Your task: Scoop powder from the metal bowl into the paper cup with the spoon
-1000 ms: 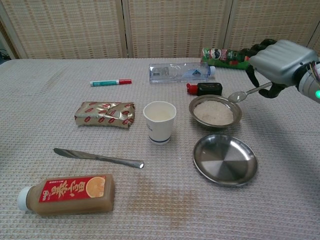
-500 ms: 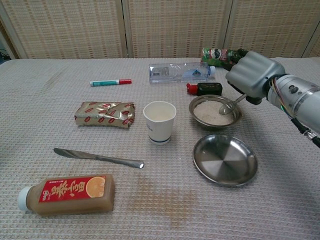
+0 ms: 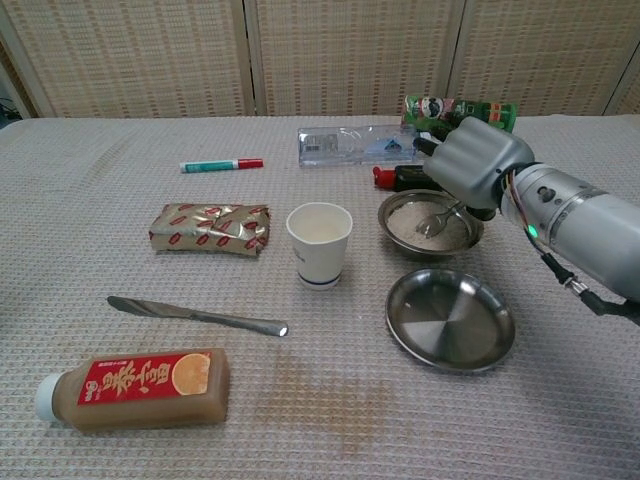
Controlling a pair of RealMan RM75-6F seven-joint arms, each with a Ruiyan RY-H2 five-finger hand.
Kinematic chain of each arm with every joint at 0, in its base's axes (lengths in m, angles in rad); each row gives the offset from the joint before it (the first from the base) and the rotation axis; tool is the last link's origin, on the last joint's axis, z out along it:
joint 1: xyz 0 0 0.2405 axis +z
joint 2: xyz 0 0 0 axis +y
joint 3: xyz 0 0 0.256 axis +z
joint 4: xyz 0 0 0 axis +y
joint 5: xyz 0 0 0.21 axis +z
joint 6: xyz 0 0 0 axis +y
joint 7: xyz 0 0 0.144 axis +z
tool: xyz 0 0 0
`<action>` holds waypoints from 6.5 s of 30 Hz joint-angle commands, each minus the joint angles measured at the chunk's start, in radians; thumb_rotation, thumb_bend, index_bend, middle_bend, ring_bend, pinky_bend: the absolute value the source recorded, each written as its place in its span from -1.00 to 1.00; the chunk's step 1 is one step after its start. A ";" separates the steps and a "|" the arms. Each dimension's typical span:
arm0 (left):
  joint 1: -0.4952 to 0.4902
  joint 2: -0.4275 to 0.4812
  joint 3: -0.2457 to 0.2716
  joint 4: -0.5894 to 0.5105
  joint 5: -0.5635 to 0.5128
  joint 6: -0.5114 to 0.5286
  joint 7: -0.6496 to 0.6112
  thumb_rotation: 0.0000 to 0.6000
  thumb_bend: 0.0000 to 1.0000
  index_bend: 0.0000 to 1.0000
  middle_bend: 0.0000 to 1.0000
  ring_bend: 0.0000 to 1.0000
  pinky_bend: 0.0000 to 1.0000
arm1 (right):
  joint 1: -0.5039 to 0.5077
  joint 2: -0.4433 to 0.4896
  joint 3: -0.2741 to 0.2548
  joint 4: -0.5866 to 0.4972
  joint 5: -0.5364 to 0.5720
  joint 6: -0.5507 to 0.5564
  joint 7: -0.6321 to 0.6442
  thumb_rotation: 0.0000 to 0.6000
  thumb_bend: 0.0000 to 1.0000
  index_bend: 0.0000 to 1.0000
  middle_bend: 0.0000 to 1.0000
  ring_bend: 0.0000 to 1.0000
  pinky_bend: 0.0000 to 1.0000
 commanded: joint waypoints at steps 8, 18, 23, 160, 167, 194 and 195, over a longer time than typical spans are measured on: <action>0.002 0.004 0.001 -0.003 0.000 0.003 -0.004 1.00 -0.06 -1.00 -1.00 -1.00 -0.90 | 0.006 -0.026 0.008 0.004 0.027 -0.012 0.046 1.00 -0.37 0.29 -1.00 -1.00 -1.00; 0.002 0.005 0.001 -0.006 -0.001 0.001 -0.003 1.00 -0.06 -1.00 -1.00 -1.00 -0.90 | -0.006 -0.019 0.017 -0.003 0.044 -0.035 0.154 1.00 -0.37 0.29 -1.00 -1.00 -1.00; 0.001 0.005 0.002 -0.005 0.000 -0.001 -0.002 1.00 -0.06 -1.00 -1.00 -1.00 -0.90 | -0.018 -0.010 0.020 -0.006 0.048 -0.044 0.219 1.00 -0.37 0.30 -1.00 -1.00 -1.00; 0.013 0.047 0.034 -0.054 0.048 0.023 -0.043 1.00 -0.06 -1.00 -1.00 -1.00 -0.89 | 0.027 0.076 -0.028 -0.401 -0.020 0.214 -0.033 1.00 -0.37 0.18 -1.00 -1.00 -1.00; 0.016 0.048 0.034 -0.060 0.049 0.026 -0.035 1.00 -0.06 -1.00 -1.00 -1.00 -0.89 | -0.088 0.161 -0.080 -0.435 -0.163 0.220 0.325 1.00 -0.37 0.18 -1.00 -1.00 -1.00; 0.013 0.045 0.035 -0.062 0.043 0.006 -0.025 1.00 -0.06 -1.00 -1.00 -1.00 -0.89 | -0.232 0.197 -0.198 -0.408 -0.191 0.108 0.463 1.00 -0.38 -0.36 -1.00 -1.00 -1.00; 0.014 0.046 0.035 -0.061 0.043 0.007 -0.026 1.00 -0.06 -1.00 -1.00 -1.00 -0.89 | -0.246 0.216 -0.201 -0.435 -0.206 0.130 0.476 1.00 -0.38 -0.39 -1.00 -1.00 -1.00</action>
